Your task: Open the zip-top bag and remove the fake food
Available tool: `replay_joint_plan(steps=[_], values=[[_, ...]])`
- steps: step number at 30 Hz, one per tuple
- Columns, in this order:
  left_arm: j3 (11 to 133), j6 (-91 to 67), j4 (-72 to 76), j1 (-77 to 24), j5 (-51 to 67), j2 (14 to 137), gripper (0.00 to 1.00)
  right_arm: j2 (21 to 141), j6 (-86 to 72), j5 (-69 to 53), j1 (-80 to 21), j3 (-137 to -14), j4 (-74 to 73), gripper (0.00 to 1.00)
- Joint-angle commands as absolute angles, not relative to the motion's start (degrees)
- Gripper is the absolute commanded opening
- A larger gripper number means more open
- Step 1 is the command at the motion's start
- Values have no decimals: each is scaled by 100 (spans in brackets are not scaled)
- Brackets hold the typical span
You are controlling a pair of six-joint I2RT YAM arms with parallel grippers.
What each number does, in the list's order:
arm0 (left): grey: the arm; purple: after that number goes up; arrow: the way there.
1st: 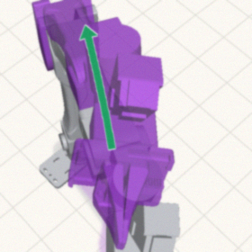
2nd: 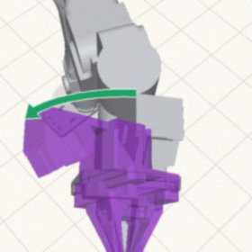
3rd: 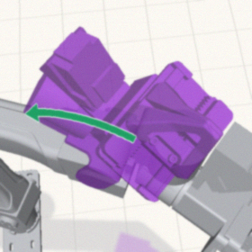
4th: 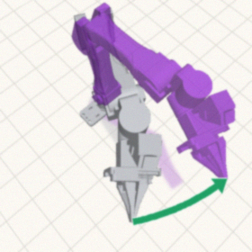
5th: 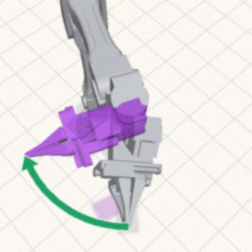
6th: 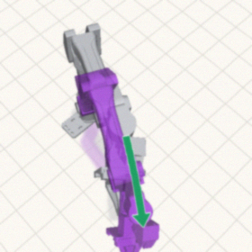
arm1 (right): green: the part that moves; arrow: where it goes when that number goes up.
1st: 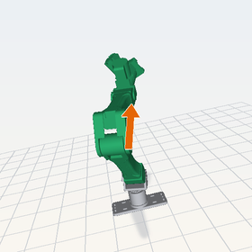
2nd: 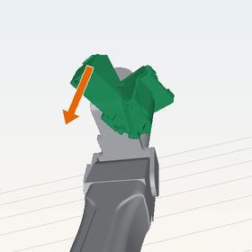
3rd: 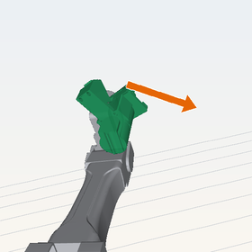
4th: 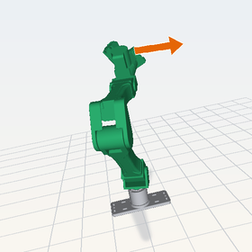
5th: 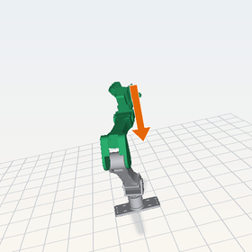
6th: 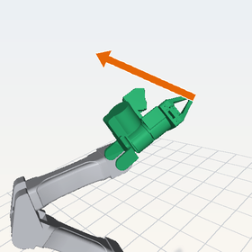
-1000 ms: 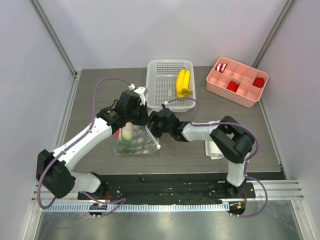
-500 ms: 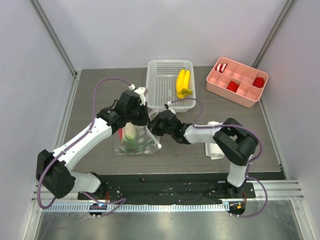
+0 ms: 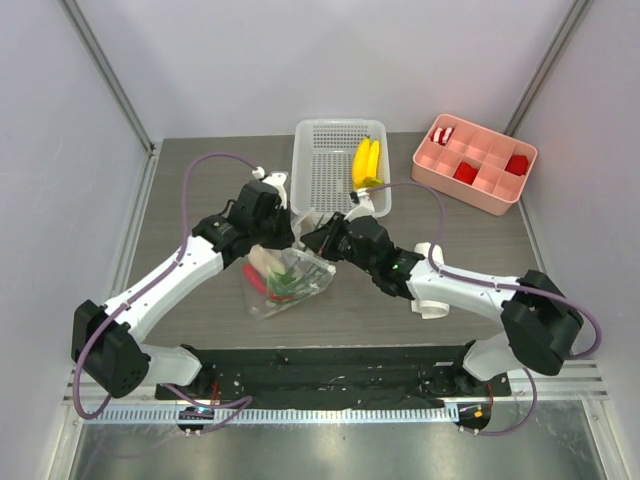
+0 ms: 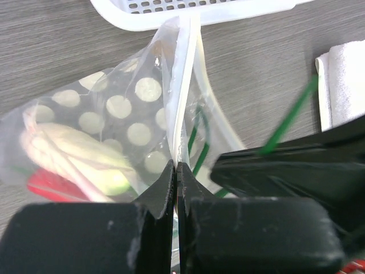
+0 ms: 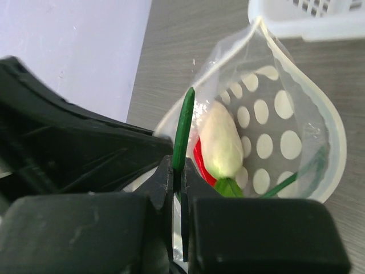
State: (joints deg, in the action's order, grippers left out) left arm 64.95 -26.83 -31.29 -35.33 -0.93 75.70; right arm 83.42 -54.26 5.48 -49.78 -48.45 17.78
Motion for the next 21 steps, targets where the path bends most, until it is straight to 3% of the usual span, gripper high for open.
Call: replay_joint_plan(steps=[1,12,21], values=[[6495,-2707,-3155,-3507,-229,7532,0,7727,-4826,1159,-5019,-4904,1828,1],[6434,-2646,-3129,-3498,-334,7383,0,6926,-4896,2863,-4746,-4623,1160,1],[6425,-2715,-3243,-3498,-790,7312,0,6110,-4403,3024,-4509,-4615,1001,1]])
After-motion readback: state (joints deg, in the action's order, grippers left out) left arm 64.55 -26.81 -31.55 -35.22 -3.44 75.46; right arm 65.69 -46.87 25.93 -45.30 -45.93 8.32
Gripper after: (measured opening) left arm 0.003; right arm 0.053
